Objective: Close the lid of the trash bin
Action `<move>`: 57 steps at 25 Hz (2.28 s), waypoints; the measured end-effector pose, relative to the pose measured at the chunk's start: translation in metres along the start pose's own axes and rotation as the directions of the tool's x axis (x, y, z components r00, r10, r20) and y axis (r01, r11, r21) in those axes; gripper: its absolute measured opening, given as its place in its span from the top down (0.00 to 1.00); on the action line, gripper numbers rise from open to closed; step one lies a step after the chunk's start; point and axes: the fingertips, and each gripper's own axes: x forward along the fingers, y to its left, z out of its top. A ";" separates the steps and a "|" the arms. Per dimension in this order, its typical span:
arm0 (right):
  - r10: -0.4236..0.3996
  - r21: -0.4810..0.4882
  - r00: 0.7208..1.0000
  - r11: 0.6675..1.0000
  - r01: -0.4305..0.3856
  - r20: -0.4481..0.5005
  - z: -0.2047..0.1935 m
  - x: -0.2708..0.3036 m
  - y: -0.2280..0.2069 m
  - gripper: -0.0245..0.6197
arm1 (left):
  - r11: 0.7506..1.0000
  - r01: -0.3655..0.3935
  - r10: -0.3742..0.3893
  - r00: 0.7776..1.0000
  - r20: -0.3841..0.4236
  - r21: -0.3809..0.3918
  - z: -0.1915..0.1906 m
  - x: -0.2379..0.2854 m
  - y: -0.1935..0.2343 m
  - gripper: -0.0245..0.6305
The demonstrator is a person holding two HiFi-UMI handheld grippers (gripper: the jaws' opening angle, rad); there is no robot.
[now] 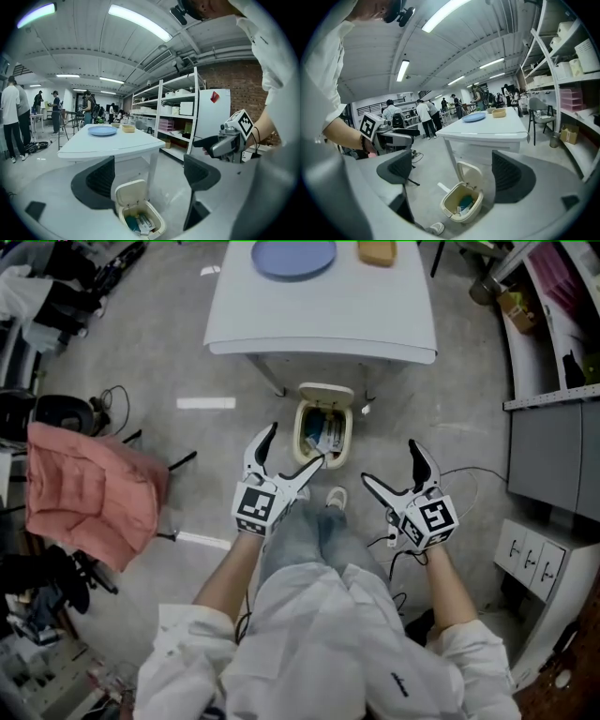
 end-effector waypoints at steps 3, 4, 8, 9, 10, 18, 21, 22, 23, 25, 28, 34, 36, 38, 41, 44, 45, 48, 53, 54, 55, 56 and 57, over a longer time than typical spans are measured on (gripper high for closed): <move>0.003 -0.054 1.000 0.999 -0.004 -0.022 -0.011 0.030 -0.005 0.11 | 1.000 0.010 -0.010 1.000 -0.016 0.013 -0.016 0.016 0.016 0.25; 0.004 -0.072 1.000 0.997 -0.006 -0.031 -0.015 0.042 -0.007 0.12 | 1.000 0.013 -0.013 1.000 -0.020 0.013 -0.022 0.021 0.024 0.25; 0.022 -0.086 0.999 0.996 -0.025 -0.045 -0.026 0.083 -0.015 0.13 | 0.999 0.028 -0.027 0.999 -0.047 0.018 -0.048 0.038 0.050 0.25; 0.026 -0.085 0.999 0.996 -0.030 -0.046 -0.030 0.092 -0.019 0.13 | 0.999 0.031 -0.030 0.998 -0.051 0.021 -0.055 0.044 0.056 0.25; 0.029 -0.088 0.998 0.996 -0.033 -0.049 -0.035 0.102 -0.022 0.14 | 0.999 0.034 -0.033 0.998 -0.053 0.022 -0.063 0.051 0.063 0.25; 0.041 -0.105 0.995 0.993 -0.050 -0.086 -0.088 0.167 -0.051 0.15 | 0.998 0.054 -0.054 0.997 -0.060 0.008 -0.125 0.099 0.099 0.25; 0.037 -0.105 0.996 0.993 -0.046 -0.086 -0.113 0.193 -0.065 0.16 | 0.998 0.059 -0.059 0.996 -0.060 0.008 -0.154 0.119 0.112 0.25; 0.032 -0.106 0.996 0.994 -0.042 -0.089 -0.124 0.200 -0.070 0.16 | 0.998 0.060 -0.060 0.996 -0.061 0.006 -0.166 0.126 0.115 0.25; 0.029 -0.103 0.996 0.994 -0.038 -0.090 -0.136 0.207 -0.075 0.16 | 0.998 0.061 -0.061 0.996 -0.062 0.002 -0.178 0.133 0.118 0.25; 0.023 -0.097 0.996 0.995 -0.031 -0.083 -0.153 0.219 -0.083 0.16 | 0.998 0.064 -0.064 0.996 -0.061 0.003 -0.197 0.144 0.122 0.25; 0.005 -0.102 0.998 0.995 -0.012 -0.067 -0.165 0.231 -0.093 0.18 | 0.998 0.065 -0.064 0.997 -0.049 0.011 -0.210 0.155 0.130 0.25; -0.021 -0.138 0.999 0.990 0.015 -0.039 -0.189 0.258 -0.107 0.20 | 0.998 0.060 -0.059 0.998 -0.028 0.030 -0.242 0.178 0.147 0.25; -0.028 -0.136 0.999 0.990 0.024 -0.031 -0.195 0.265 -0.112 0.20 | 0.998 0.056 -0.055 0.998 -0.027 0.035 -0.251 0.185 0.151 0.25; -0.034 -0.139 0.999 0.990 0.030 -0.028 -0.200 0.272 -0.117 0.20 | 0.998 0.053 -0.053 0.998 -0.026 0.034 -0.258 0.193 0.156 0.25; -0.048 -0.149 0.998 0.988 0.043 -0.031 -0.210 0.283 -0.127 0.21 | 0.998 0.048 -0.047 0.999 -0.025 0.030 -0.269 0.206 0.162 0.25; -0.071 -0.141 0.997 0.988 0.066 -0.032 -0.222 0.293 -0.137 0.22 | 0.999 0.046 -0.046 0.998 -0.032 0.026 -0.282 0.220 0.167 0.25; -0.080 -0.138 0.996 0.988 0.075 -0.032 -0.226 0.296 -0.140 0.23 | 0.999 0.047 -0.046 0.998 -0.035 0.026 -0.285 0.223 0.169 0.25; -0.100 -0.134 0.995 0.986 0.095 -0.026 -0.231 0.302 -0.145 0.28 | 0.999 0.045 -0.043 0.998 -0.043 0.031 -0.292 0.231 0.172 0.26; -0.112 -0.111 0.993 0.988 0.109 -0.024 -0.236 0.311 -0.153 0.30 | 0.998 0.015 -0.012 0.999 -0.046 0.064 -0.296 0.239 0.179 0.56; -0.116 -0.108 0.993 0.988 0.113 -0.023 -0.237 0.312 -0.155 0.31 | 0.998 0.012 -0.009 0.999 -0.044 0.067 -0.296 0.241 0.181 0.56; -0.120 -0.107 0.993 0.987 0.117 -0.022 -0.237 0.314 -0.157 0.31 | 0.998 0.010 -0.007 0.999 -0.044 0.068 -0.297 0.243 0.182 0.56; -0.124 -0.107 0.992 0.987 0.121 -0.022 -0.237 0.315 -0.159 0.32 | 0.998 0.008 -0.005 0.999 -0.045 0.070 -0.297 0.244 0.183 0.58; -0.129 -0.108 0.991 0.986 0.126 -0.023 -0.239 0.316 -0.160 0.34 | 0.997 0.006 -0.003 0.999 -0.046 0.072 -0.298 0.246 0.185 0.61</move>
